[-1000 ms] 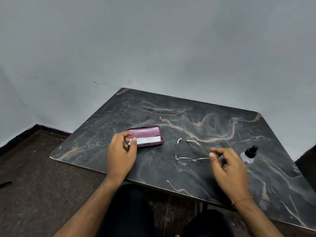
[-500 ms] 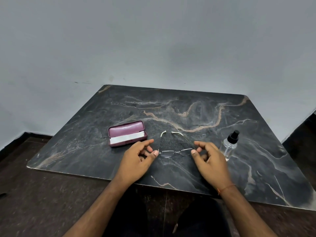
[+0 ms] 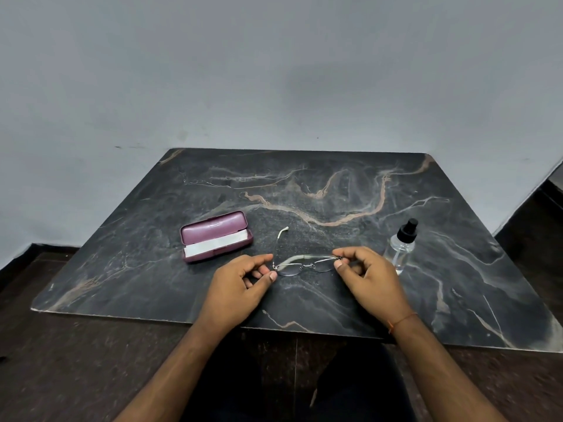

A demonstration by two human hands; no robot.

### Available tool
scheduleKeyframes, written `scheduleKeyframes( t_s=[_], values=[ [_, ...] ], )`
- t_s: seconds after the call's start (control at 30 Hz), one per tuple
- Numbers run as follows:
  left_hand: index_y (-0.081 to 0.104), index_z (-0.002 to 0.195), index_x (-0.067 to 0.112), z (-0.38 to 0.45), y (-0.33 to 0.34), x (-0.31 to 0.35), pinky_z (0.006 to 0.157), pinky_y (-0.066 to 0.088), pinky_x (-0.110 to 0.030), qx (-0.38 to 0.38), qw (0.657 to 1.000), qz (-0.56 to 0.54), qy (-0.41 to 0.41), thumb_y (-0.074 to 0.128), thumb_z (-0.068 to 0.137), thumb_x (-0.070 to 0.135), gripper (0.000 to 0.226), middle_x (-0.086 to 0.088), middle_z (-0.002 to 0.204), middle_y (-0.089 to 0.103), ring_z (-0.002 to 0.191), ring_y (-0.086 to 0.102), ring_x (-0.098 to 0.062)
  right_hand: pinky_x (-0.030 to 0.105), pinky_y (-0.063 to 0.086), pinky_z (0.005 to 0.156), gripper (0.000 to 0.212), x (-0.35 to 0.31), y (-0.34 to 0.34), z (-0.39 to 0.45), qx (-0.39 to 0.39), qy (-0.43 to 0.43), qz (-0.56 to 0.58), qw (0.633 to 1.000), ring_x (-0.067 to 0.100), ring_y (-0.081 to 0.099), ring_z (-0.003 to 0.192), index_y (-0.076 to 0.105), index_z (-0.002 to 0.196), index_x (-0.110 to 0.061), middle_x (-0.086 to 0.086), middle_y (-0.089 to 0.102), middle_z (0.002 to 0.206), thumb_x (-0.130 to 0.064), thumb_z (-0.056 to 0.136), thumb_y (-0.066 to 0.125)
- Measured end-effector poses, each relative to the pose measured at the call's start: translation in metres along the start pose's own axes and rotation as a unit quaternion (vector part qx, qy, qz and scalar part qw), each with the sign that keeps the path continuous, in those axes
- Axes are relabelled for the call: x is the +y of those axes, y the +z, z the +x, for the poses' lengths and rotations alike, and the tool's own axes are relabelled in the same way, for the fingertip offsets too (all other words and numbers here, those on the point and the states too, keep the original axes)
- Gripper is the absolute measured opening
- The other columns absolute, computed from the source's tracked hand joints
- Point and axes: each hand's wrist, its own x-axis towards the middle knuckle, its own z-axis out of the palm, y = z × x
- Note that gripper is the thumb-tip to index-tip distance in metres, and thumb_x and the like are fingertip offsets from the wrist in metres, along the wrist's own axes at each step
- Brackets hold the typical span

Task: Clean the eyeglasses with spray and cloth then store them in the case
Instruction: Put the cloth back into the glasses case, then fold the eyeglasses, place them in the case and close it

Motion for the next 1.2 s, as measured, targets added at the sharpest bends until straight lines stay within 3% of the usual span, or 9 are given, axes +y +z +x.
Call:
scheduleKeyframes(
  t_s=[0.13,0.27,0.5,0.73,0.87,1.03,1.2],
  values=[
    [0.081,0.122,0.030,0.001,0.000,-0.001,0.067,0.048,-0.010,0.002,1.000,-0.006,-0.012,0.084,0.094,0.016,0.031,0.021,0.096,0.074,0.077,0.066,-0.002,0.017,0.046,0.062,0.018,0.002,-0.003,0.000,-0.030,0.009,0.039,0.999,0.009,0.048,0.061,0.080,0.104,-0.032,0.019,0.067,0.080,-0.016,0.095,0.078],
    [0.082,0.122,0.028,0.001,-0.001,-0.001,0.066,0.045,-0.009,0.002,1.000,-0.004,-0.015,0.083,0.095,0.018,0.029,0.024,0.091,0.072,0.071,0.062,0.001,0.018,0.045,0.063,0.021,0.006,-0.003,0.000,-0.043,0.010,0.053,0.998,0.008,0.047,0.061,0.080,0.100,-0.037,0.001,0.063,0.072,-0.017,0.094,0.079],
    [0.084,0.119,0.028,0.002,-0.004,0.004,0.065,0.042,-0.006,0.005,1.000,0.018,0.006,0.081,0.097,0.017,0.025,0.010,0.084,0.072,0.068,0.060,0.002,0.018,0.047,0.065,0.020,0.008,-0.003,0.001,-0.052,0.018,0.065,0.996,0.010,0.052,0.065,0.081,0.102,-0.035,-0.008,0.064,0.068,-0.017,0.094,0.080],
    [0.085,0.113,0.032,0.002,-0.004,0.000,0.064,0.041,-0.009,-0.005,0.999,0.031,0.015,0.078,0.099,0.018,0.021,0.008,0.089,0.075,0.068,0.061,-0.006,0.017,0.049,0.066,0.021,0.008,-0.002,0.002,-0.051,0.030,0.083,0.995,0.007,0.054,0.065,0.081,0.102,-0.034,-0.002,0.072,0.074,-0.016,0.093,0.082],
    [0.085,0.112,0.030,0.003,-0.004,0.001,0.066,0.042,-0.008,-0.015,0.999,0.038,0.016,0.077,0.100,0.016,0.020,0.012,0.090,0.074,0.071,0.063,-0.003,0.017,0.049,0.066,0.024,0.006,-0.002,0.003,-0.055,0.028,0.080,0.995,0.007,0.050,0.063,0.079,0.106,-0.033,-0.005,0.071,0.080,-0.014,0.093,0.082],
    [0.085,0.113,0.031,0.002,-0.004,0.001,0.067,0.042,-0.008,-0.021,0.999,0.044,0.018,0.076,0.101,0.017,0.021,0.012,0.091,0.074,0.072,0.063,-0.003,0.025,0.046,0.071,0.017,0.007,-0.008,0.006,-0.086,0.036,0.043,0.995,0.009,0.049,0.065,0.081,0.109,-0.036,-0.003,0.062,0.070,-0.027,0.095,0.080],
    [0.085,0.112,0.029,0.002,-0.005,0.003,0.069,0.042,-0.006,-0.019,0.999,0.037,0.016,0.076,0.101,0.015,0.021,0.012,0.091,0.074,0.077,0.064,0.001,0.021,0.041,0.060,0.008,0.006,-0.013,0.006,-0.097,0.032,0.029,0.994,0.008,0.044,0.057,0.080,0.099,-0.031,-0.013,0.052,0.056,-0.025,0.094,0.080]
  ],
)
